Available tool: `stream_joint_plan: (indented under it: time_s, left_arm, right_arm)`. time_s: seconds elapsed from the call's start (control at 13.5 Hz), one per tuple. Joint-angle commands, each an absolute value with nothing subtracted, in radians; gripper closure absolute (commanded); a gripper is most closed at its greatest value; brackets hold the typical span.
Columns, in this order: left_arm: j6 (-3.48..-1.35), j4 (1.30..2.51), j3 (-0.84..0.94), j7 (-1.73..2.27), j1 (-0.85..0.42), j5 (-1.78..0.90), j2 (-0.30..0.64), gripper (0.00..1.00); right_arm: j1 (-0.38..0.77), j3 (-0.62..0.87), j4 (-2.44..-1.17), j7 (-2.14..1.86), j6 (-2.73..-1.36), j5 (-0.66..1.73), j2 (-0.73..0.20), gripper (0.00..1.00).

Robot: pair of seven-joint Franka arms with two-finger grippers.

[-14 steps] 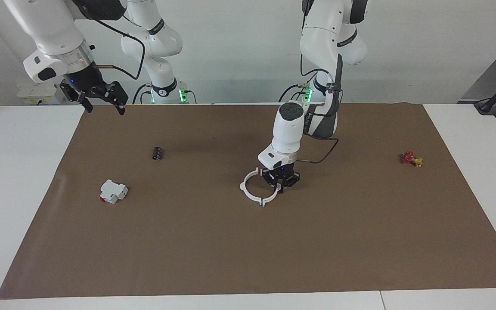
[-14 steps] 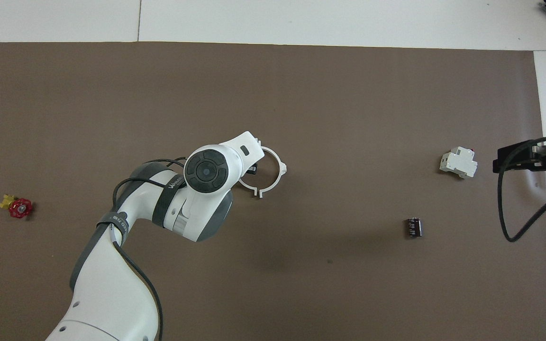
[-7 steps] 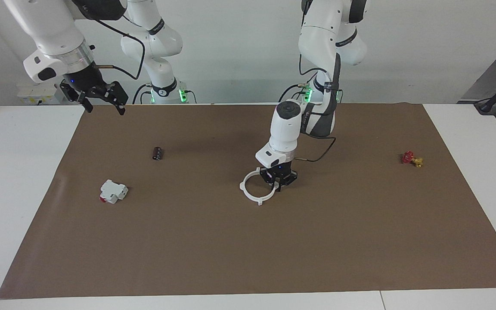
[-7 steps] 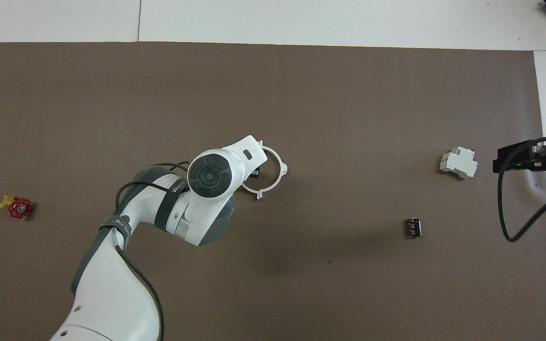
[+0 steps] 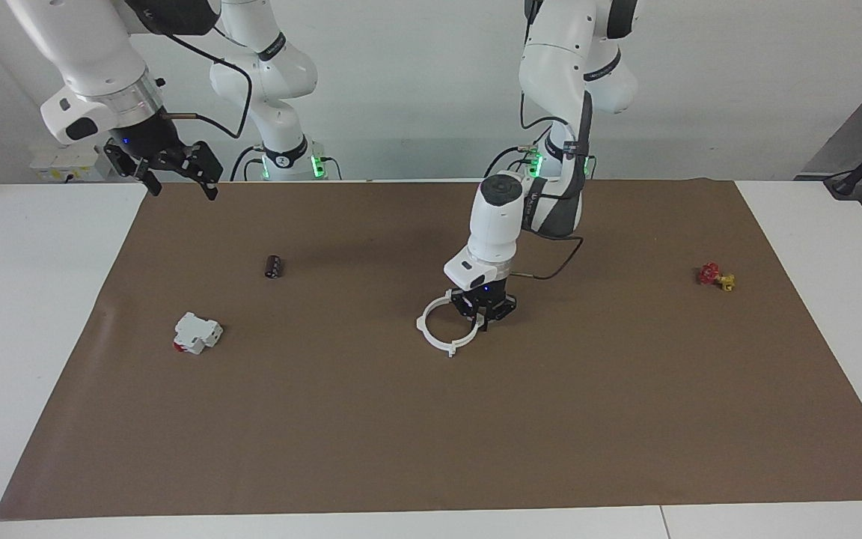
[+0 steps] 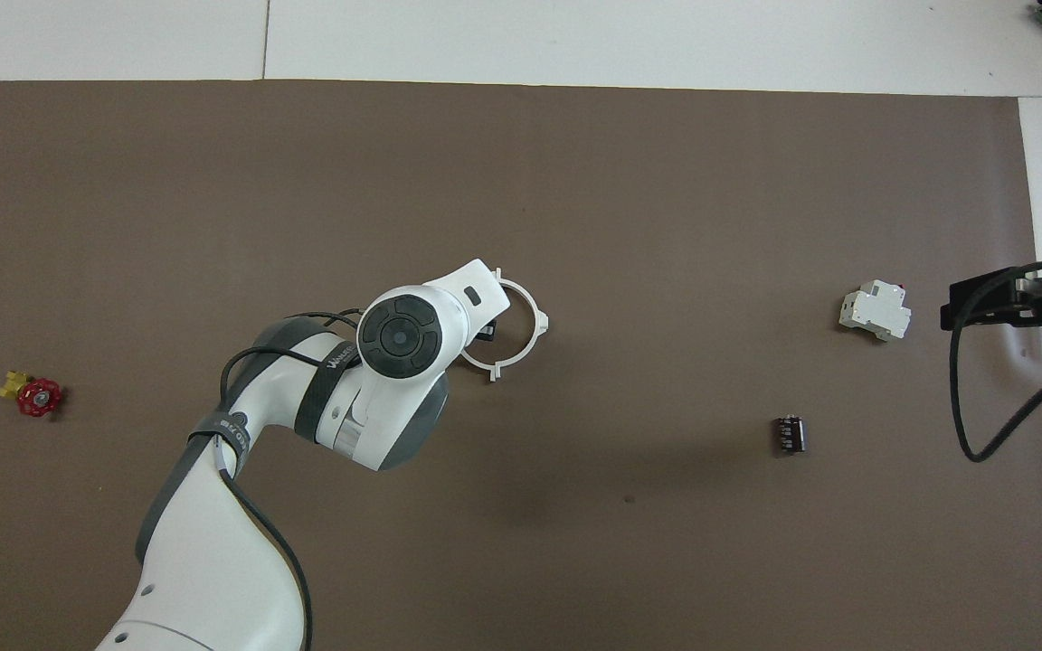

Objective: Assemble drain pipe with both arms
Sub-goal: 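Push the held half-ring onto the placed one with the left gripper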

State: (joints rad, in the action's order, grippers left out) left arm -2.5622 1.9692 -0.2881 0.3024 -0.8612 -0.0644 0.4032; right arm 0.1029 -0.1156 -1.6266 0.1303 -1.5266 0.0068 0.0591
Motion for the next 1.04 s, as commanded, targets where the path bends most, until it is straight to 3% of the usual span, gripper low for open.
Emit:
stream_joint_plan:
  time_s: [0.0,0.96]
  left_arm:
    - [-2.586,2.011,-0.299,0.324,-0.879,-0.058,0.385,1.0]
    - [-2.589,2.005,-0.299,0.362,-0.877,-0.063,0.387,1.0]
  right_arm:
    - [0.097,-0.112,-1.637,0.124,-1.525,0.02,0.072,0.0]
    - [0.097,-0.112,-1.637,0.124,-1.525,0.02,0.072,0.0]
